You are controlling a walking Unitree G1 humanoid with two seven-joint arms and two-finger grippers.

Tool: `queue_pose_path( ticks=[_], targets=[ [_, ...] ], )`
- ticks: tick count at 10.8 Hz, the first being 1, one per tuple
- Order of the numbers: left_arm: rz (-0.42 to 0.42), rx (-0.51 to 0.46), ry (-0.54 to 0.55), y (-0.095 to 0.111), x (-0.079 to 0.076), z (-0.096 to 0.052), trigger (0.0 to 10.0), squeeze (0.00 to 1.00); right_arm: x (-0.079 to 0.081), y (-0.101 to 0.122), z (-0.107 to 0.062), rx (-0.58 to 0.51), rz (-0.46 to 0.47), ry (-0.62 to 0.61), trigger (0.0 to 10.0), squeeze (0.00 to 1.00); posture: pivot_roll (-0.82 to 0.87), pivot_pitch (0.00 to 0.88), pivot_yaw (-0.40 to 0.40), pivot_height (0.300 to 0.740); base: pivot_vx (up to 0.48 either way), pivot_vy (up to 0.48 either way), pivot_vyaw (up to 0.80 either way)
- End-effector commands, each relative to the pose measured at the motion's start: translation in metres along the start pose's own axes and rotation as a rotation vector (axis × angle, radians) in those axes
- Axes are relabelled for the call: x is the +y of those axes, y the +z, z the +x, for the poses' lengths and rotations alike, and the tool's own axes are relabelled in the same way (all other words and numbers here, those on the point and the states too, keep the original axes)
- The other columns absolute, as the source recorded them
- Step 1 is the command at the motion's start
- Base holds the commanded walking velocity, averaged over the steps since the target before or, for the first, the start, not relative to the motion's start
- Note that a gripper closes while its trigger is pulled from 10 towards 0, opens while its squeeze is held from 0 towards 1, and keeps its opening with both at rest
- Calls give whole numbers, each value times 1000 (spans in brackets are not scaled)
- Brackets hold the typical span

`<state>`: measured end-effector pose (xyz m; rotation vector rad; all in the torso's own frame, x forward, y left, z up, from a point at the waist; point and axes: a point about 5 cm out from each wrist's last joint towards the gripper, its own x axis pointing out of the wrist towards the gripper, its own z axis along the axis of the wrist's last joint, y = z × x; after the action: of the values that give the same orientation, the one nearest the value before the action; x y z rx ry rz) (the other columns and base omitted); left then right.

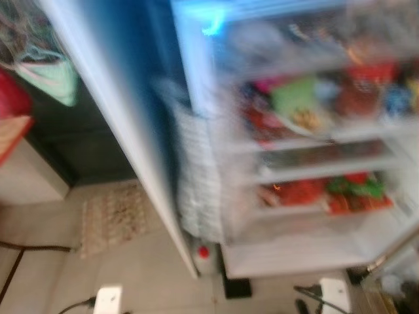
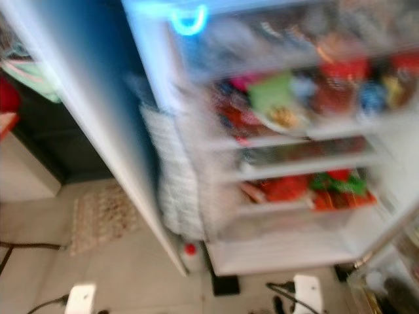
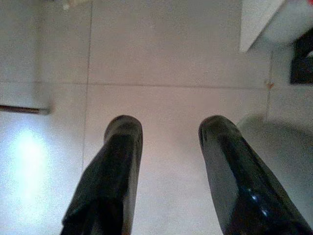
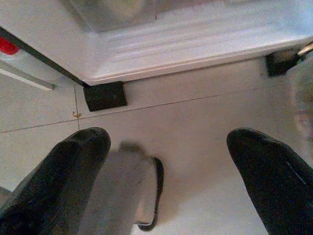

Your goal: Restocking fridge

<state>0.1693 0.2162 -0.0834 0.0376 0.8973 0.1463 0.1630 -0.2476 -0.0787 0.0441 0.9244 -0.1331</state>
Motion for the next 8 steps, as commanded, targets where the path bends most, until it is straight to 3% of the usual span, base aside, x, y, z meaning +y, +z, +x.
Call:
queue_pose_path(
  ticks=[1, 5, 8],
  targets=[
    [-3, 36, 31, -8, 9, -2, 10000, 0, 9, 0, 2, 4, -1, 20, 10000, 0, -138, 2, 89, 740, 0, 352, 0],
    [2, 29, 22, 2, 1, 2, 10000, 0, 10, 0, 2, 11, -1, 15, 10000, 0, -139, 0, 81, 740, 0, 342, 0],
    [19, 22, -26, 18, -26, 7, 10000, 0, 10, -1, 2, 14, 0, 15, 10000, 0, -139, 0, 61, 740, 0, 0, 0]
  ],
)
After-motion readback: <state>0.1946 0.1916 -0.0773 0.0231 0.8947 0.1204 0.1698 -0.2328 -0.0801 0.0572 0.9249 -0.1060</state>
